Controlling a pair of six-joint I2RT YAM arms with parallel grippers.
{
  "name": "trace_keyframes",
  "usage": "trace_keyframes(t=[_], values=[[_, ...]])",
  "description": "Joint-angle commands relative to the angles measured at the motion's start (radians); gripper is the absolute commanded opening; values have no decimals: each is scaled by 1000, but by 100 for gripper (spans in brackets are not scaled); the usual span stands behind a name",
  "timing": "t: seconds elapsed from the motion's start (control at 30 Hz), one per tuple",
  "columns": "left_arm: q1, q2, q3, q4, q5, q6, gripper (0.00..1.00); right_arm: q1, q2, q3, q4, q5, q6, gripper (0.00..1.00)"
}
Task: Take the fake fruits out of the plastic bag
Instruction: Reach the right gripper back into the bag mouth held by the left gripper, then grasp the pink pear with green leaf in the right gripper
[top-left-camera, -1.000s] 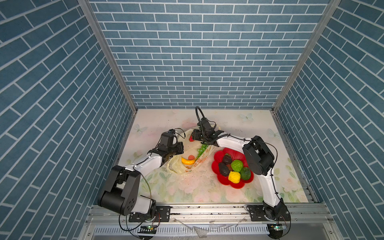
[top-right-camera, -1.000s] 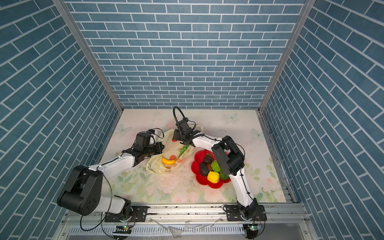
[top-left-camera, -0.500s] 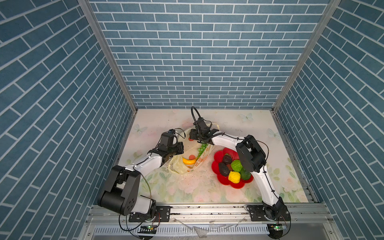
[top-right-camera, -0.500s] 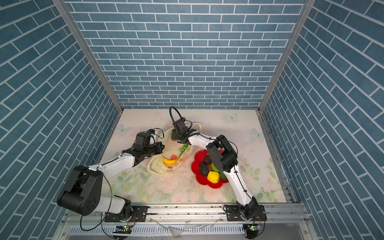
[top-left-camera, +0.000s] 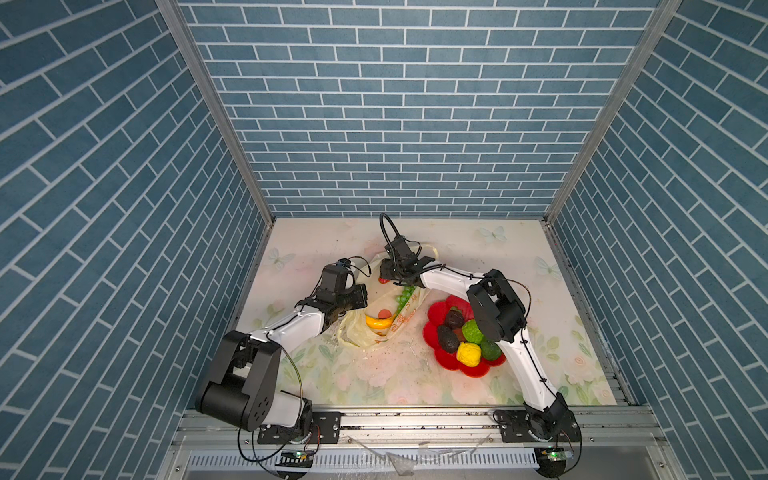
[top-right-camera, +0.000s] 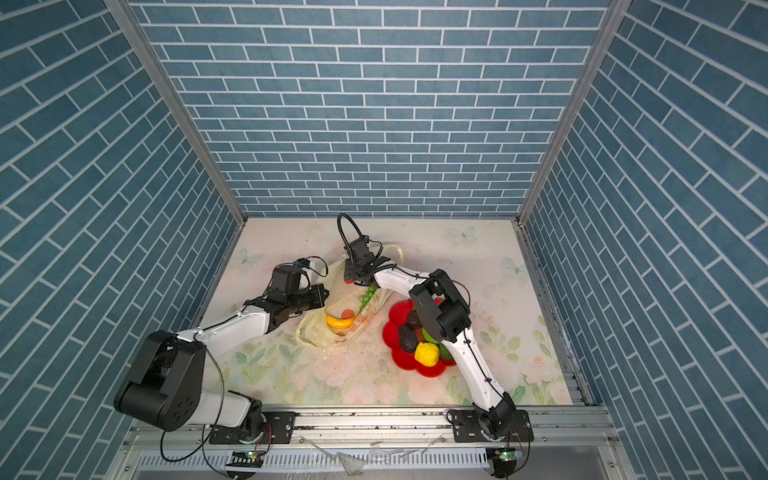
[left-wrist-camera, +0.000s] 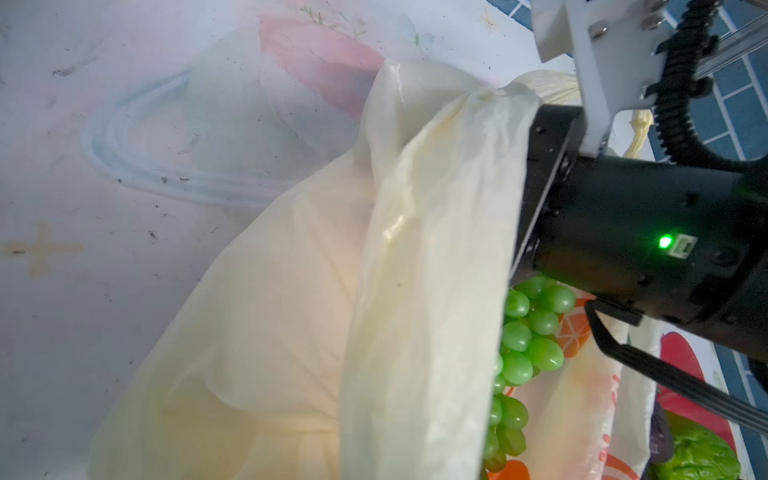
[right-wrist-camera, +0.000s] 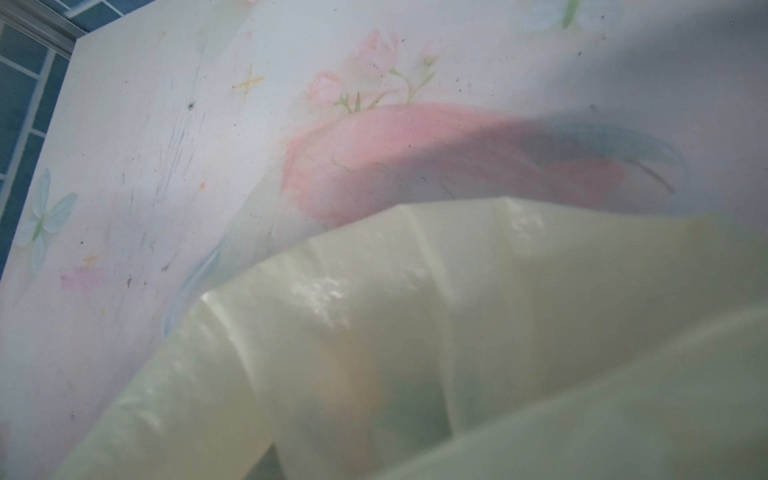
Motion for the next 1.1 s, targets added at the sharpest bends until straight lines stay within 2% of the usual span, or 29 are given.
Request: trace_keyframes(t=[0.0,0.4,0.73,1.07], values=[[-5,-3,-10,14,-4,8,0,-5,-6,8,6,5,-14,49],[-5,7,-6,-1,-27,7,0,0,-99,-84,47,-13,-21,48],[-3,20,4,-23,-53,5,0,30,-317,-275,62,-26,-67,48],[-3,20,4,-26,-62,8,0,66,-443,-387,48,-33,-100,49]])
